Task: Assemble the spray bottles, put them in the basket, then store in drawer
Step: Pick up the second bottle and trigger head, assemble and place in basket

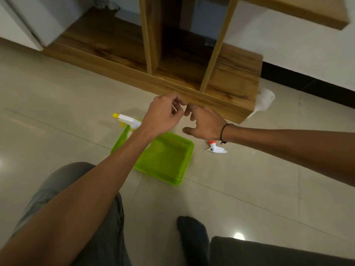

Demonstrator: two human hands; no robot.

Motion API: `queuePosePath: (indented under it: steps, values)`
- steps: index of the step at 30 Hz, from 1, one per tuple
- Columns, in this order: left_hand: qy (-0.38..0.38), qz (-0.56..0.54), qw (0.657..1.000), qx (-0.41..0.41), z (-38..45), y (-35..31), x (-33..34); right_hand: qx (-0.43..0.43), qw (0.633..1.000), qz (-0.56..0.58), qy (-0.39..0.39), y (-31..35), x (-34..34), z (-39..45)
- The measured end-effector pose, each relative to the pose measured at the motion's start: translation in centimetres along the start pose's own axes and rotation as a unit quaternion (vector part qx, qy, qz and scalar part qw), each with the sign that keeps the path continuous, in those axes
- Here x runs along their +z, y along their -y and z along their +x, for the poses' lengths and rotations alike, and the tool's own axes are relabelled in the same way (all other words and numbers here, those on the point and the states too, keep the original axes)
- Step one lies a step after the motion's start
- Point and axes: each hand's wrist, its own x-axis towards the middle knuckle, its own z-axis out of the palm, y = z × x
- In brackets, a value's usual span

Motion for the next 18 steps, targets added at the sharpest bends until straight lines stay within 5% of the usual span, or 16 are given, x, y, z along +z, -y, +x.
queuePosePath:
  steps: [8, 18]
  values:
    - [0.086, 0.014, 0.996, -0.011, 1.6, -2.8, 6.5, 0.087, 0.995, -0.035, 0.021, -6.0, -0.5, -4.2]
    - [0.159, 0.041, 0.986, -0.043, 1.4, -3.4, 10.1, 0.095, 0.955, -0.162, 0.228, -8.4, -2.8, -2.3]
